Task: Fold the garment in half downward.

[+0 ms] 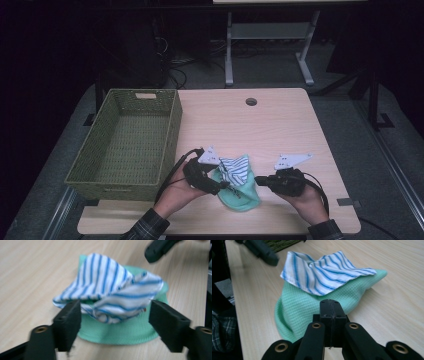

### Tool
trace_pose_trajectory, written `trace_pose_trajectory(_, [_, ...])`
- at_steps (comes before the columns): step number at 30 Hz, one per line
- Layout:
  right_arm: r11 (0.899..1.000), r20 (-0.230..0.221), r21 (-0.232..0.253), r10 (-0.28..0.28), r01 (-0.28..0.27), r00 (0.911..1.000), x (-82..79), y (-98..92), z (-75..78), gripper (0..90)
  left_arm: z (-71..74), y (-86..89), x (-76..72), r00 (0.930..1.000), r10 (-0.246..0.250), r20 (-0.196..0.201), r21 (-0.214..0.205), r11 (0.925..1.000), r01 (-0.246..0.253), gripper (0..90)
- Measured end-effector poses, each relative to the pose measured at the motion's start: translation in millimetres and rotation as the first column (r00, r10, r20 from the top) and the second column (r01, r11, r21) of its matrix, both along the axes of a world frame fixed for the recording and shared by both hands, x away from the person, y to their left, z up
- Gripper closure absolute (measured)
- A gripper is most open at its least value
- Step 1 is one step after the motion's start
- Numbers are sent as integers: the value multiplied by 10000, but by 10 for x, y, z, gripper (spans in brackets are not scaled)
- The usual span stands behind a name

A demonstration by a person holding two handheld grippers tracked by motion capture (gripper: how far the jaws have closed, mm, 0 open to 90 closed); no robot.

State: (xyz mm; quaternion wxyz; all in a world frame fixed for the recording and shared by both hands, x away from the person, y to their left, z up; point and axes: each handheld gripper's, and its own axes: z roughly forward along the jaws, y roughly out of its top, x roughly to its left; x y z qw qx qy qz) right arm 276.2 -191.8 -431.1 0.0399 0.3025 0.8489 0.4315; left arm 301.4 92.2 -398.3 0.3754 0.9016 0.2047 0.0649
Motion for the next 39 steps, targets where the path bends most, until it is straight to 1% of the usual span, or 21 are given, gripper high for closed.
trace_pose_trajectory(1, [10000, -17, 29, 46, -46, 10000, -13, 3, -4, 895, 24, -3, 26, 10000, 45, 48, -27, 10000, -45, 329])
trace_pose_trajectory(4, [9999, -127, 18, 142, -142, 9998, -64, 27, -21, 896, 57, -18, 146, 9998, 186, 52, -171, 9997, -185, 473])
trace_pose_trajectory(5, [9998, -110, -4, 173, -173, 9998, -72, 34, -27, 896, 48, -37, 205, 9997, 262, -10, -278, 9993, -262, 512])
trace_pose_trajectory(6, [9997, -113, -17, 230, -231, 9997, -86, 48, -33, 896, 38, -49, 239, 9996, 289, -45, -293, 9992, -290, 556])
trace_pose_trajectory(8, [9996, -146, 7, 277, -276, 9995, -104, 66, -39, 896, -12, -95, 317, 9991, 396, -153, -276, 9988, -401, 605])
trace_pose_trajectory(10, [9993, -165, 8, 373, -373, 9992, -123, 93, -51, 897, -82, -137, 387, 9991, 372, -193, -63, 9993, -373, 652])
trace_pose_trajectory(12, [9986, -174, -74, 531, -532, 9984, -141, 128, -74, 896, -173, -180, 413, 9978, 403, -518, 53, 9992, -401, 691])
trace_pose_trajectory(13, [9983, -306, -118, 575, -579, 9979, -152, 142, -85, 896, -223, -194, 416, 9972, 360, -657, 146, 9993, -351, 701])
trace_pose_trajectory(14, [9978, -364, -145, 634, -640, 9973, -156, 155, -111, 897, -250, -202, 411, 9964, 383, -750, 134, 9992, -374, 715])
trace_pose_trajectory(15, [9976, -434, -175, 665, -673, 9968, -160, 160, -131, 897, -273, -200, 408, 9962, 284, -818, 298, 9992, -261, 724])
trace_pose_trajectory(20, [9942, -809, -646, 808, -862, 9934, -183, 191, -275, 897, -335, -186, 354, 9952, 59, -981, 584, 9983, -2, 733])
trace_pose_trajectory(24, [9918, -870, -960, 762, -845, 9933, -183, 190, -328, 897, -402, -184, 285, 9938, -68, -1110, 821, 9965, 160, 733])
trace_pose_trajectory(26, [9917, -859, -991, 736, -821, 9936, -177, 185, -342, 898, -421, -173, 266, 9929, -74, -1186, 860, 9961, 177, 733])
trace_pose_trajectory(27, [9904, -736, -1135, 704, -784, 9948, -170, 180, -339, 899, -432, -167, 252, 9924, -92, -1225, 857, 9961, 198, 733])
trace_pose_trajectory(28, [9899, -636, -1284, 523, -602, 9966, -158, 166, -332, 899, -433, -162, 243, 9916, -144, -1289, 927, 9953, 265, 732])
trace_pose_trajectory(29, [9896, -602, -1351, 409, -488, 9973, -142, 148, -330, 899, -446, -167, 226, 9907, -109, -1357, 850, 9961, 226, 730])
trace_pose_trajectory(31, [9893, -459, -1440, 155, -220, 9988, -90, 84, -331, 899, -445, -169, 197, 9891, -274, -1443, 970, 9944, 417, 726])
trace_pose_trajectory(32, [9887, -425, -1501, -39, -25, 9991, -55, 40, -330, 899, -450, -183, 177, 9880, -211, -1532, 820, 9961, 340, 718])
trace_pose_trajectory(34, [9883, -338, -1505, -294, 240, 9990, -8, -17, -333, 899, -430, -195, 159, 9887, -409, -1445, 846, 9950, 535, 688])
trace_pose_trajectory(35, [9875, -319, -1535, -420, 366, 9986, 14, -45, -333, 899, -416, -211, 142, 9891, -318, -1438, 653, 9970, 415, 674])
trace_pose_trajectory(39, [9822, -124, -1684, -861, 827, 9962, 108, -141, -331, 898, -287, -215, 146, 9917, -424, -1211, 280, 9985, 461, 655])
